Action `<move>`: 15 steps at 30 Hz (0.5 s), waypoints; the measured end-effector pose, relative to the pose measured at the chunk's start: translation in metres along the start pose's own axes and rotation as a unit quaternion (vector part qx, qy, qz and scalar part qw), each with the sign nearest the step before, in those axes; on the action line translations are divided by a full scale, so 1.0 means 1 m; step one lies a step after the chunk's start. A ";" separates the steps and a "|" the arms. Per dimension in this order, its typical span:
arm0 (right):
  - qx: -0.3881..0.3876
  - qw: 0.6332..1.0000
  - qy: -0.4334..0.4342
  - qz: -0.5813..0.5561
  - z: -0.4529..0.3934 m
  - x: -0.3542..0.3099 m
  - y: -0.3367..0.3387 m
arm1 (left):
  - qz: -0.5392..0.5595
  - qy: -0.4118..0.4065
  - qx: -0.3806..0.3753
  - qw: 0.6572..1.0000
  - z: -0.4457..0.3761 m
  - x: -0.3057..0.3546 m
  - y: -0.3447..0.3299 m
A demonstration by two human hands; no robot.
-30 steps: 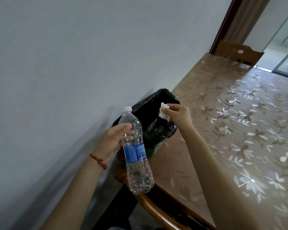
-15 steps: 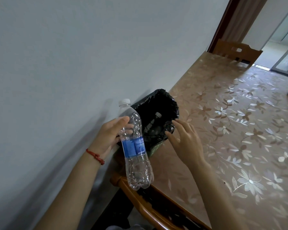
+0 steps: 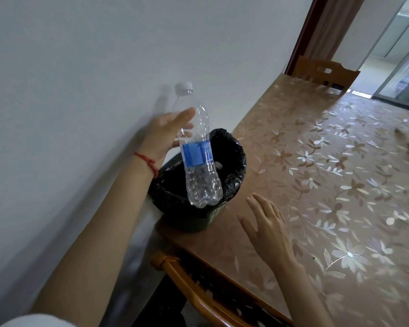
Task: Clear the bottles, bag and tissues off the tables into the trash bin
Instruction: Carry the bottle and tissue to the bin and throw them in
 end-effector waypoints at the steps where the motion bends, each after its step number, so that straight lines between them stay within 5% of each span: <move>1: 0.001 1.000 -0.002 -0.002 0.001 0.000 0.000 | 0.006 -0.011 0.017 1.000 -0.005 0.005 -0.001; 15: -0.015 1.000 -0.007 -0.013 0.012 0.002 -0.008 | -0.025 -0.012 0.117 0.993 -0.012 -0.023 -0.017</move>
Point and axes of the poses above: each hand's wrist, its own z-axis away from the middle knuckle, its own y-axis out of the back of the hand, x = y × z, the point moved 1 cm from there along -z, towards the middle knuckle
